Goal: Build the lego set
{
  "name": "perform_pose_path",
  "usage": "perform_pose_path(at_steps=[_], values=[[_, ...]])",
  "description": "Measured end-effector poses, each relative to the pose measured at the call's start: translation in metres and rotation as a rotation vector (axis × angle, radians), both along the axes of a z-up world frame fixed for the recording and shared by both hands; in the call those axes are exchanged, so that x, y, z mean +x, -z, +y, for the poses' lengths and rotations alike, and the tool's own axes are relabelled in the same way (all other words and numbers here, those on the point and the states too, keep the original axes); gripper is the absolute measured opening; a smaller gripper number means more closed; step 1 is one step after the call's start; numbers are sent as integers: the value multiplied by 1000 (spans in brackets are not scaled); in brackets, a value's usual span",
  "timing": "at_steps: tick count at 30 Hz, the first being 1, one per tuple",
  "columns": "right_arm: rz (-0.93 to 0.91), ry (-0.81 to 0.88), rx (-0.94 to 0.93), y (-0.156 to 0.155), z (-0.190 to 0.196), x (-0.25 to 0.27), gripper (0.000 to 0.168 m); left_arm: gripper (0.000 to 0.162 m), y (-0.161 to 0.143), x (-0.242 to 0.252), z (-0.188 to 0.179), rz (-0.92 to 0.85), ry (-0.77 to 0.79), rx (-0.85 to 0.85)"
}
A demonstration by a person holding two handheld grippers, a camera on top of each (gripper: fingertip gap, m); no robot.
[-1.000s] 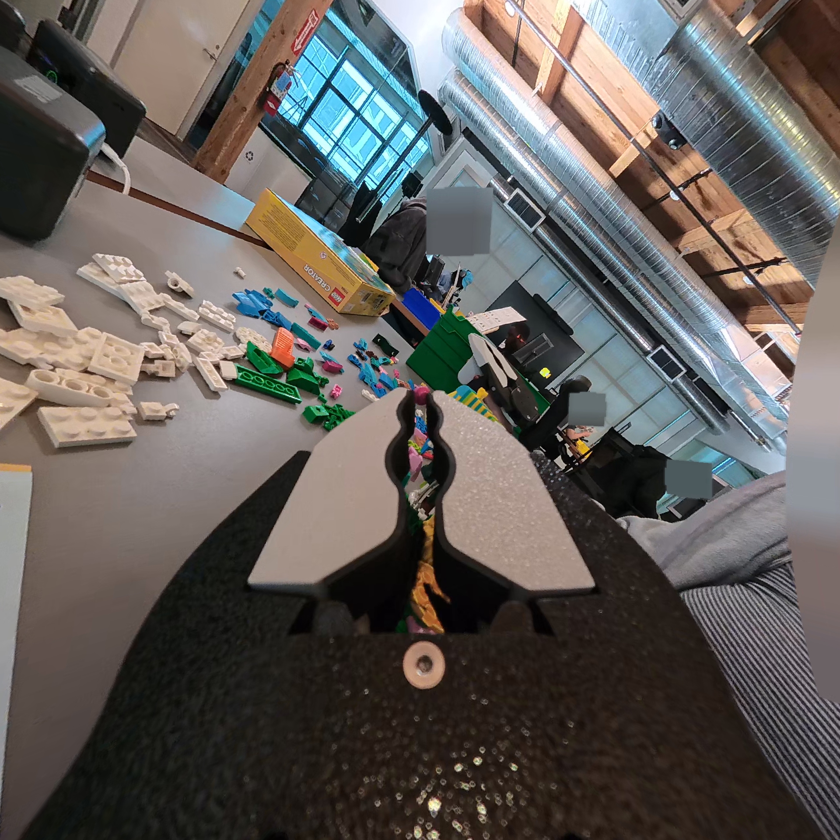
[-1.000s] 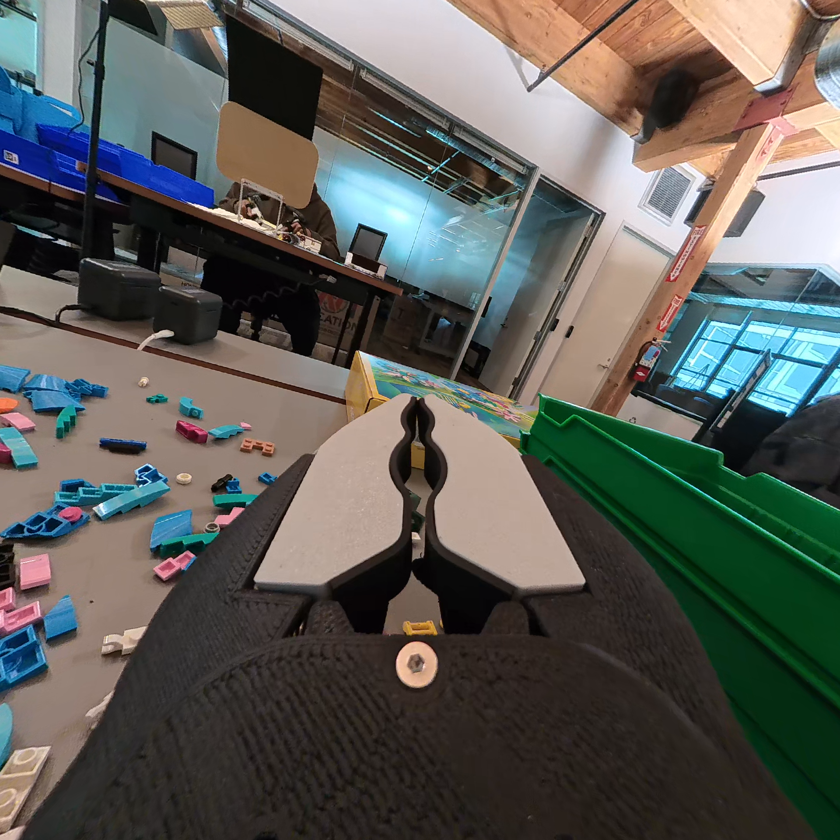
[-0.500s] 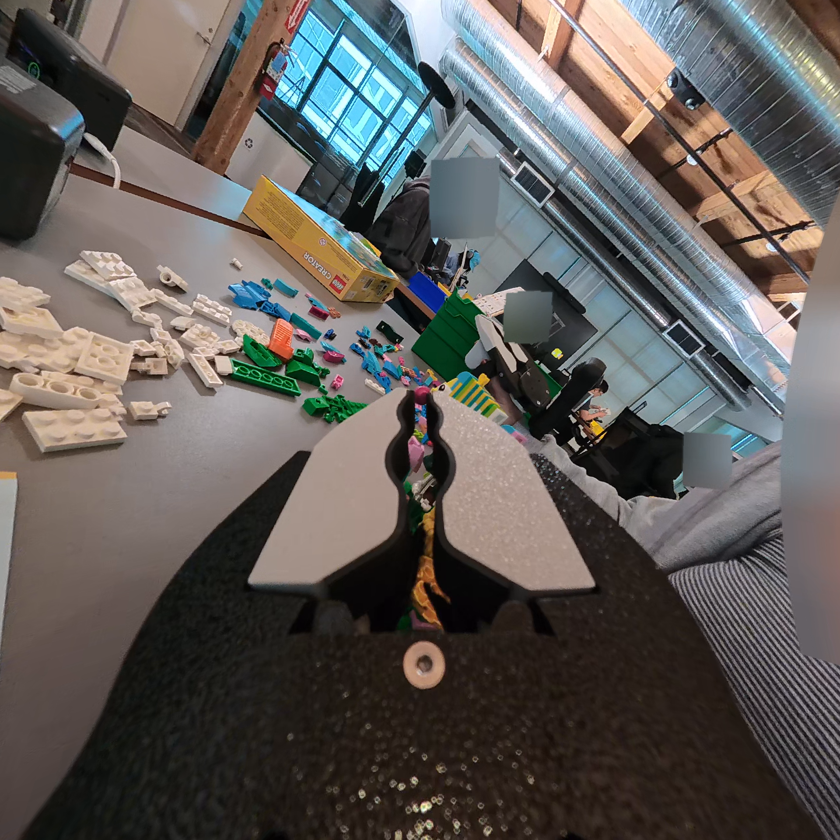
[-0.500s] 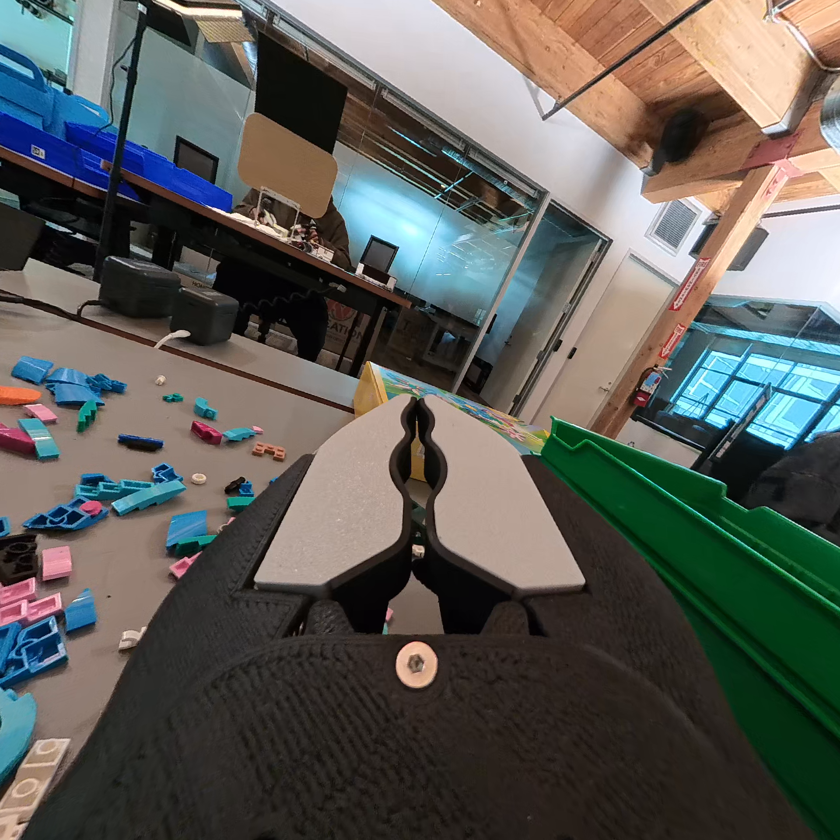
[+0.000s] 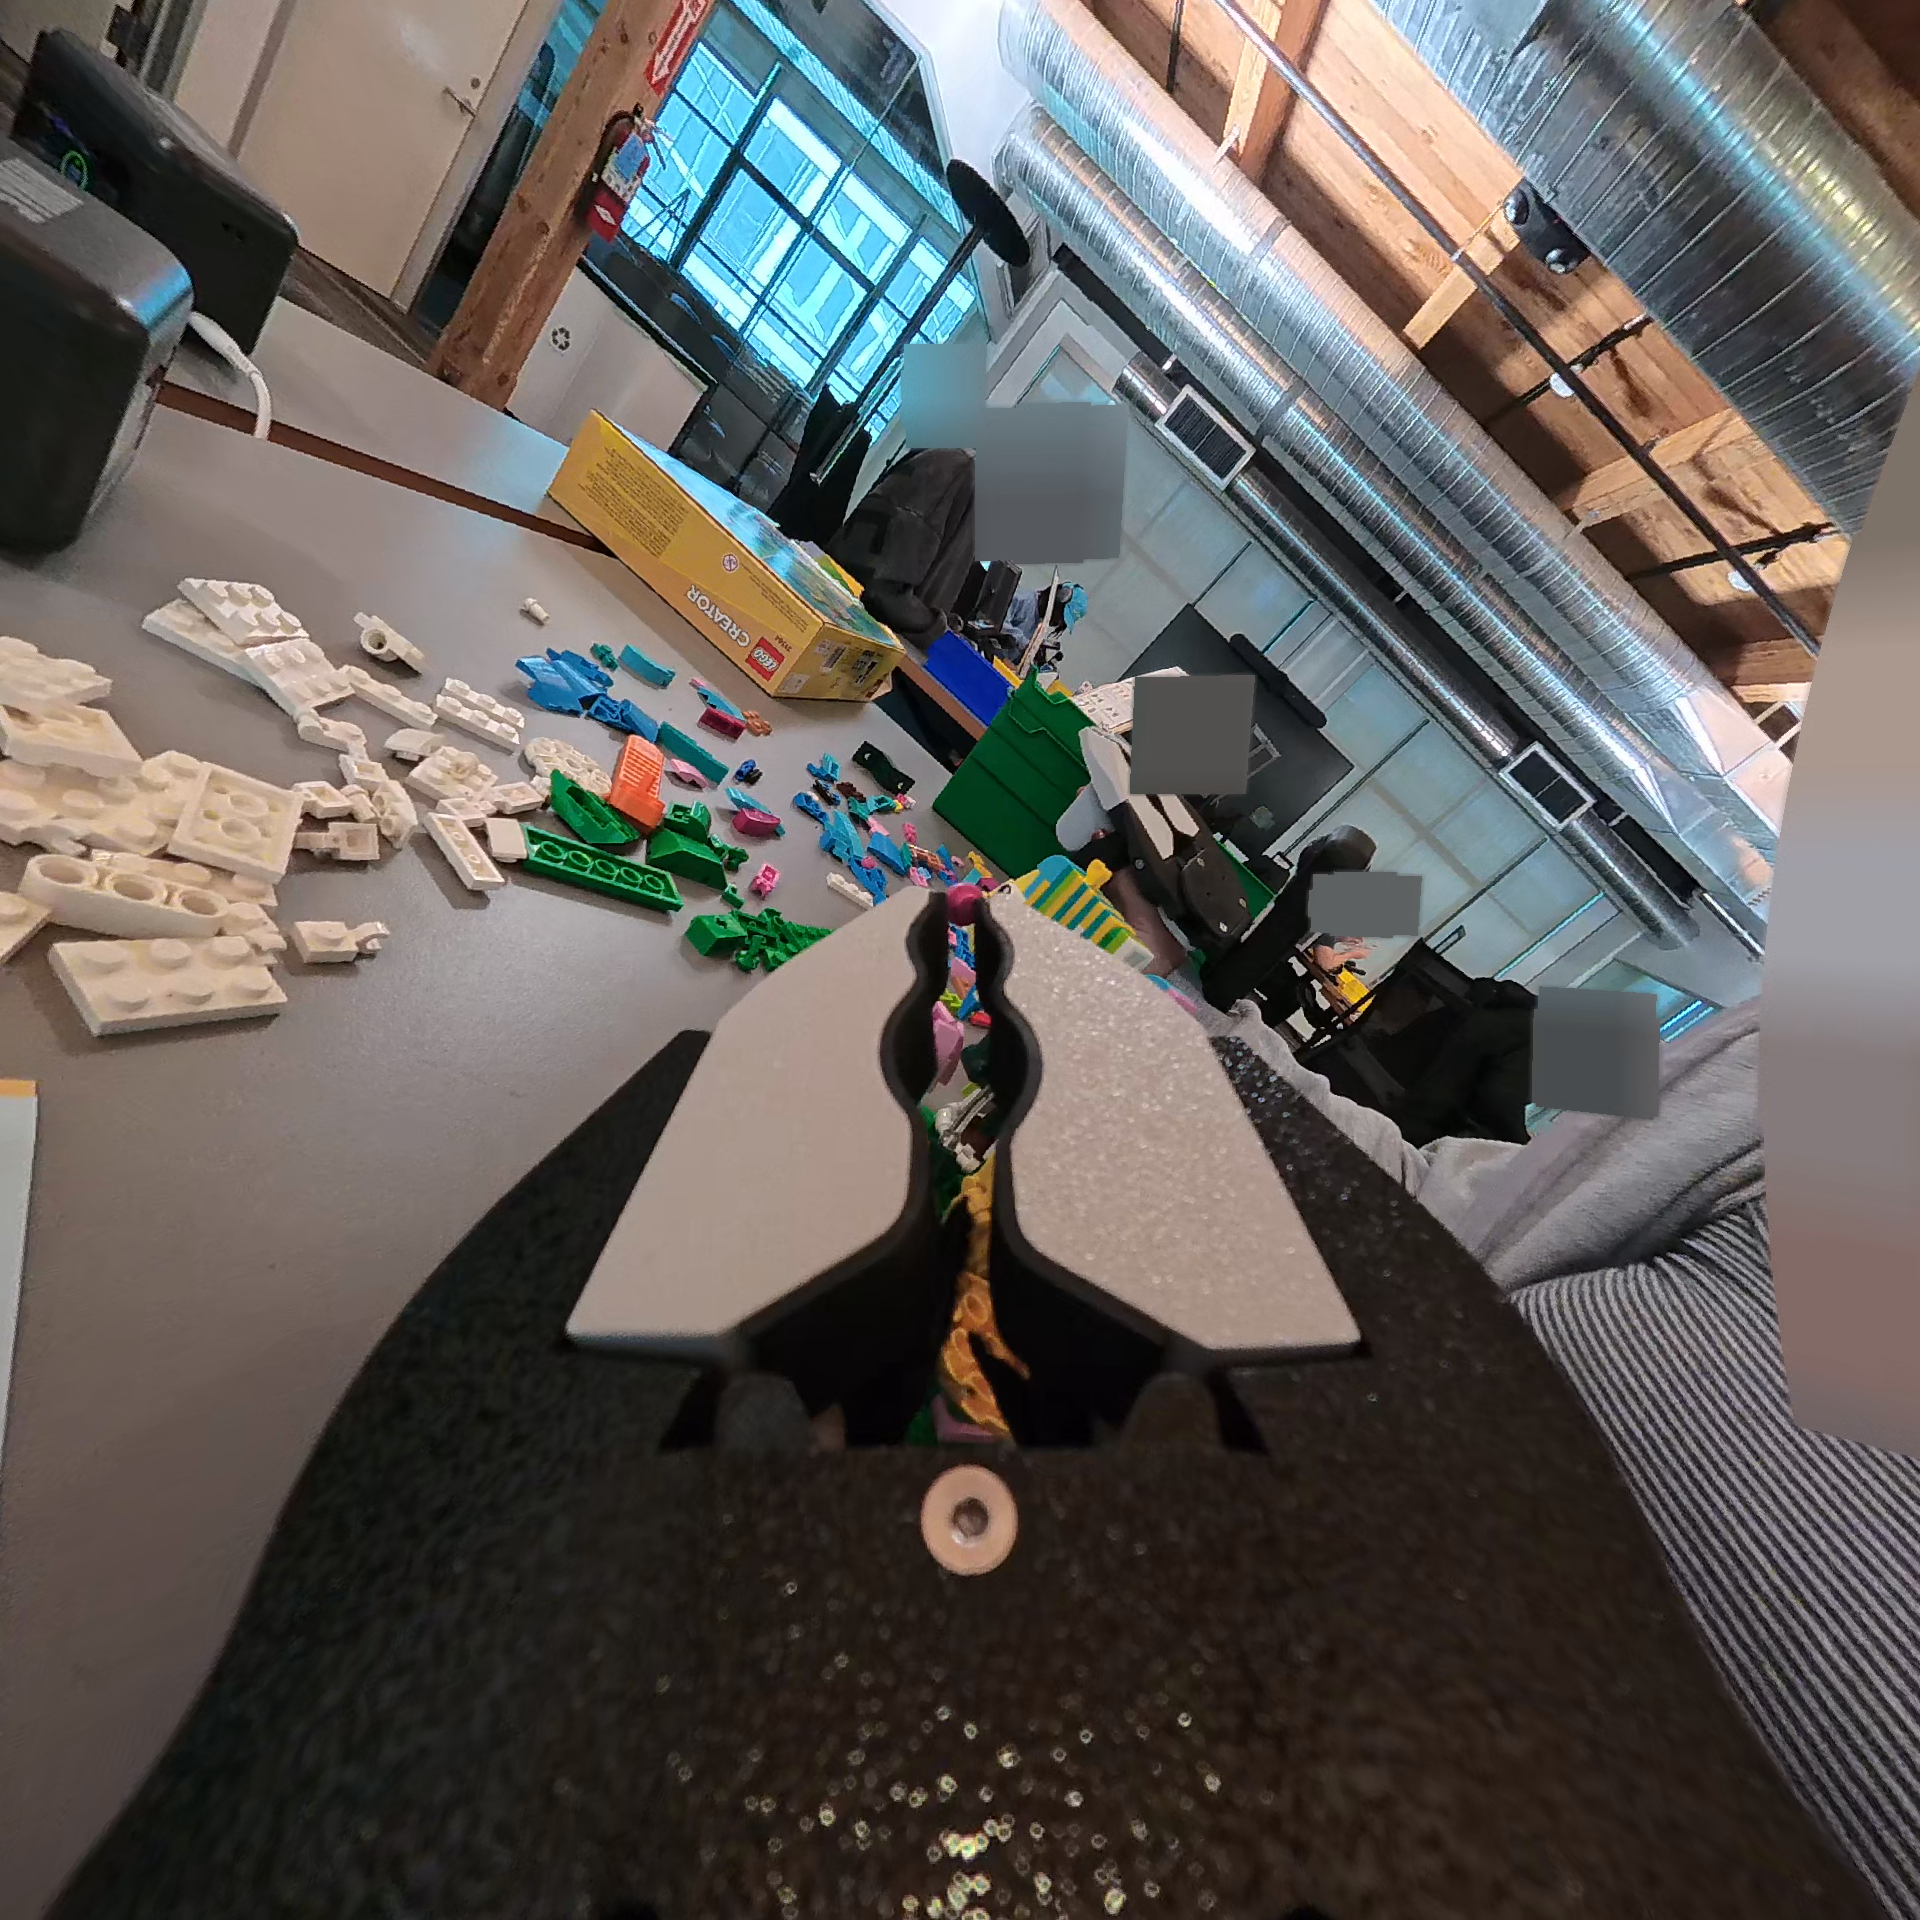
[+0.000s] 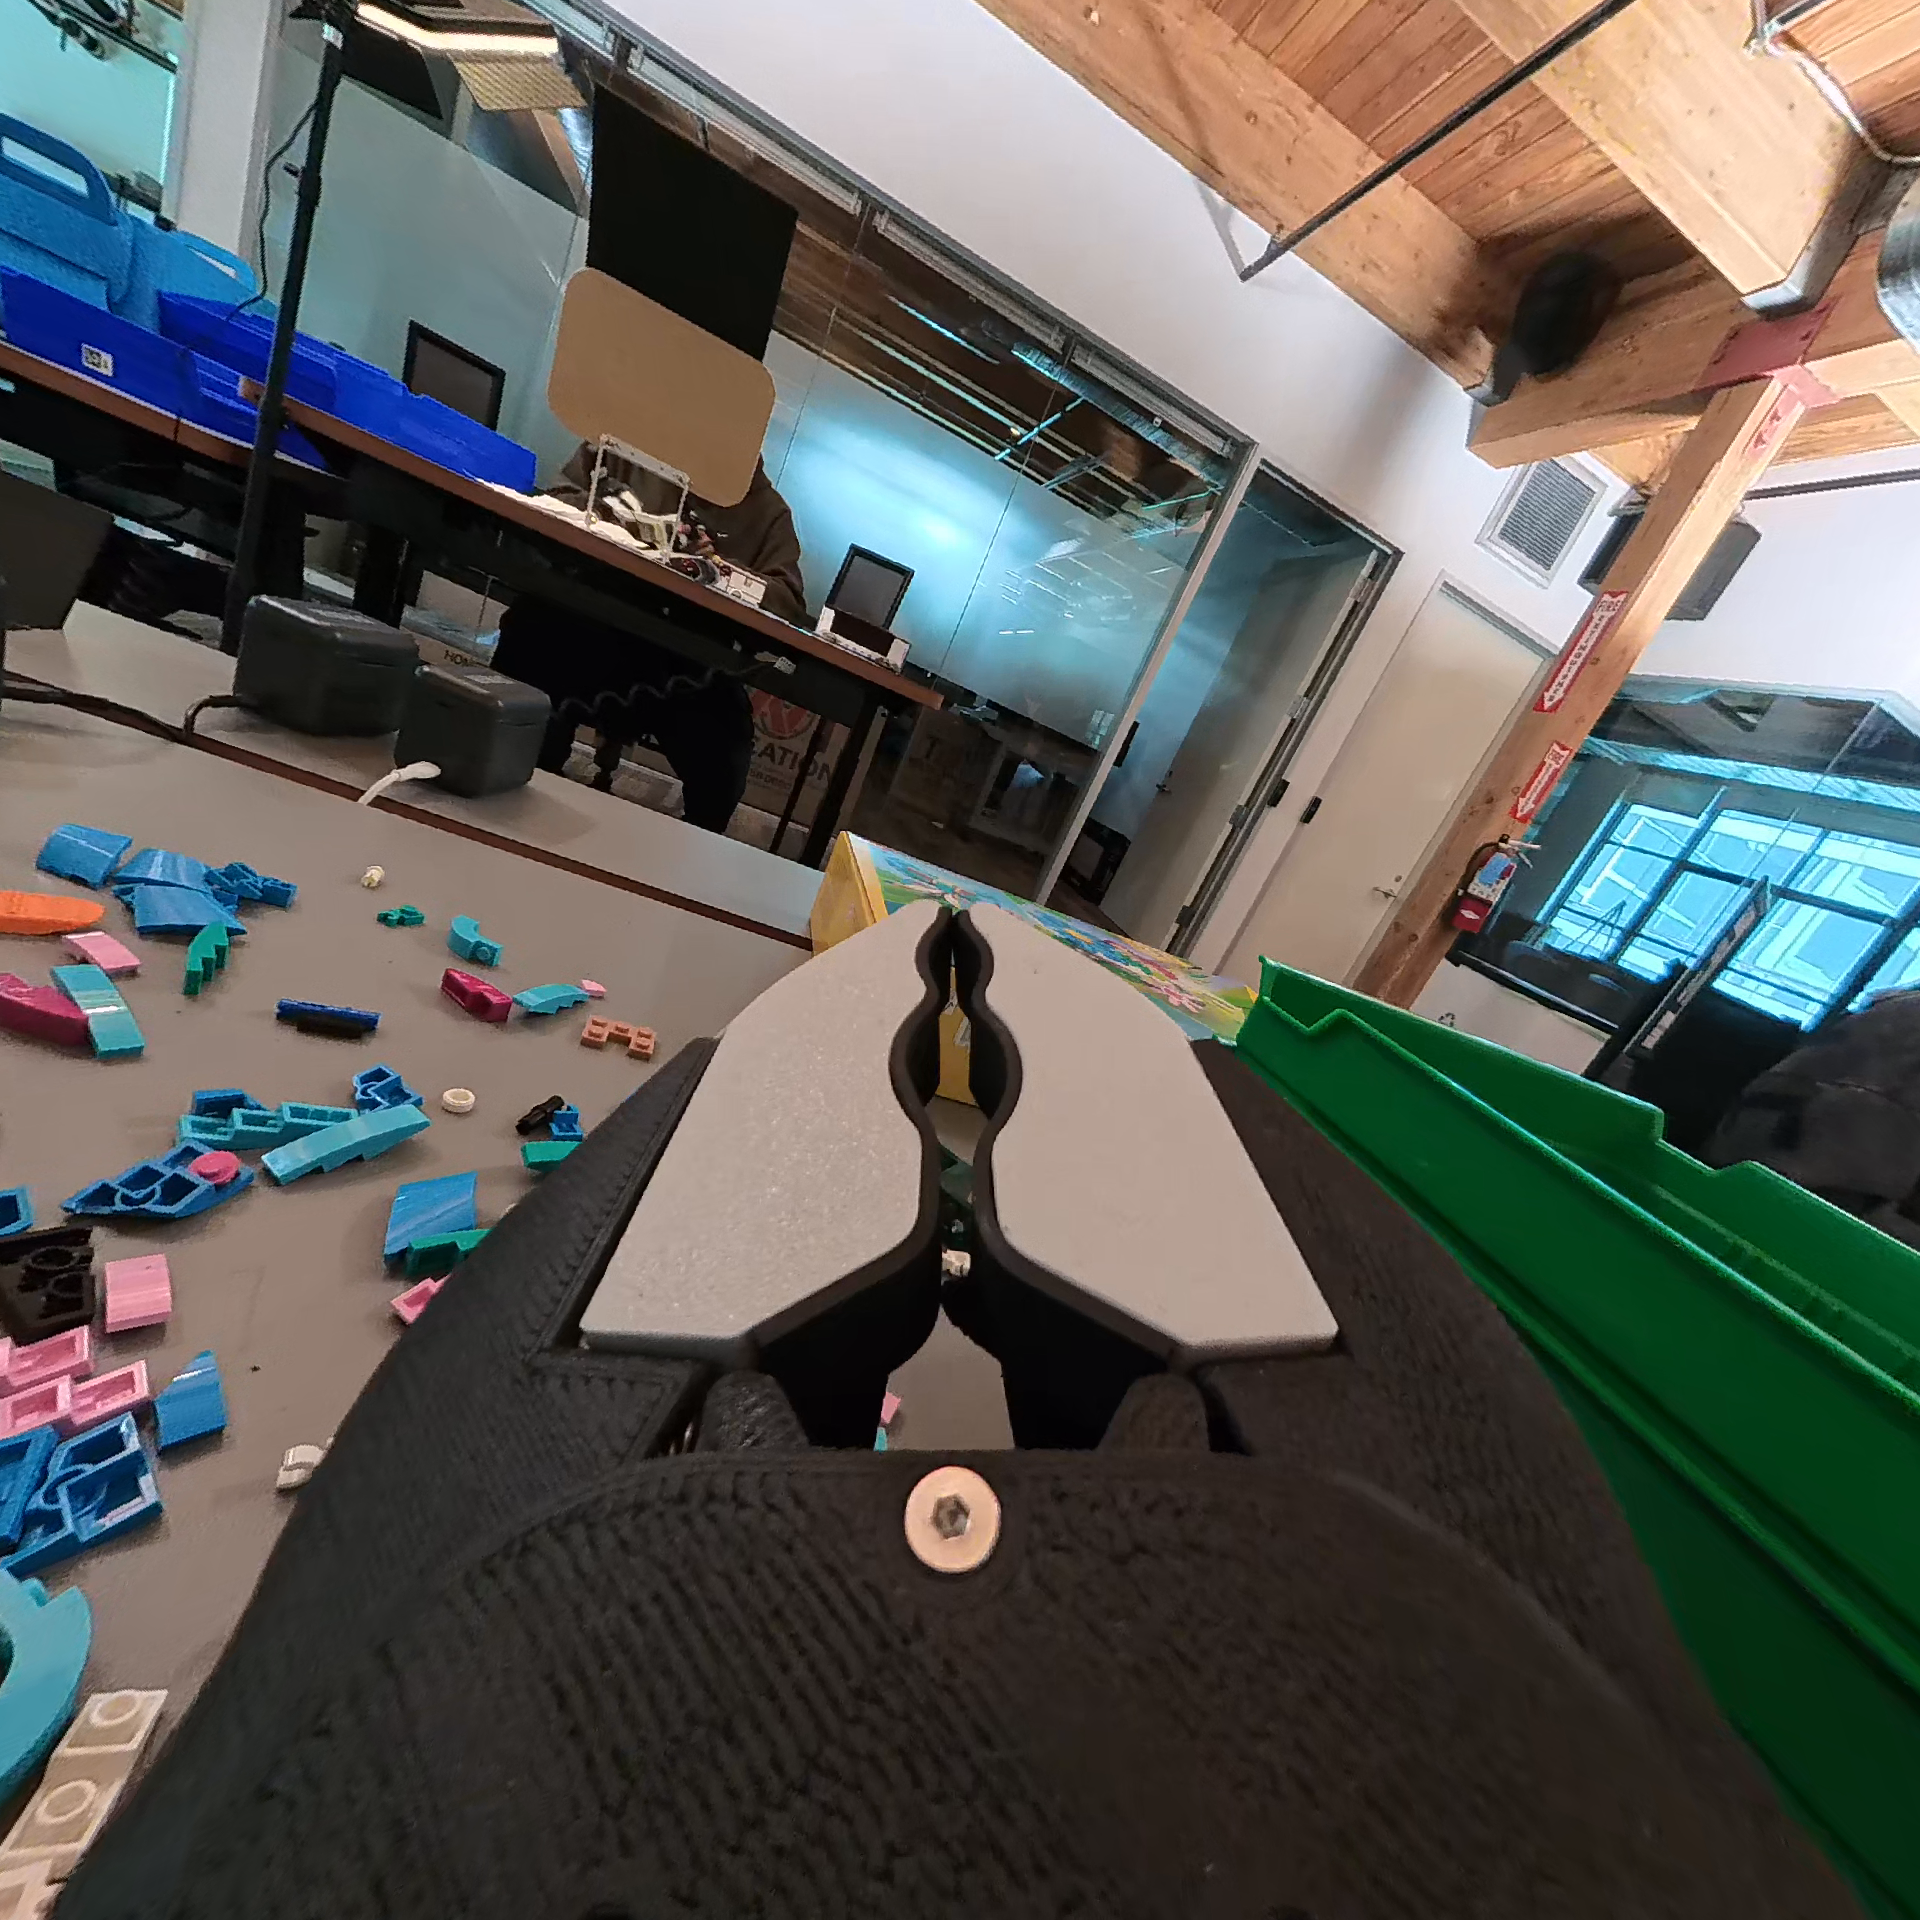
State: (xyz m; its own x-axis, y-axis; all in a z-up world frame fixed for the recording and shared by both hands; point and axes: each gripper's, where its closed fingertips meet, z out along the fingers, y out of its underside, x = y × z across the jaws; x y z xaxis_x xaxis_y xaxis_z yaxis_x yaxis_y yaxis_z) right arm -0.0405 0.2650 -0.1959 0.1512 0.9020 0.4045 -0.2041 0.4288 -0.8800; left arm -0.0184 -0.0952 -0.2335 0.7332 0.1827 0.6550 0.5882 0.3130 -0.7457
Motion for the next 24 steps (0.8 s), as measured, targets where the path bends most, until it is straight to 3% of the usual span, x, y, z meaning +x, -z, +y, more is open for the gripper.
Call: perform_pose_path(at_steps=[16,24], values=[[1,12,17,-1,0,1,0,4,-1,0,-1,-1,1,8],[-15,224,-78,1,43,5,0,4,-1,0,0,0,3,6]])
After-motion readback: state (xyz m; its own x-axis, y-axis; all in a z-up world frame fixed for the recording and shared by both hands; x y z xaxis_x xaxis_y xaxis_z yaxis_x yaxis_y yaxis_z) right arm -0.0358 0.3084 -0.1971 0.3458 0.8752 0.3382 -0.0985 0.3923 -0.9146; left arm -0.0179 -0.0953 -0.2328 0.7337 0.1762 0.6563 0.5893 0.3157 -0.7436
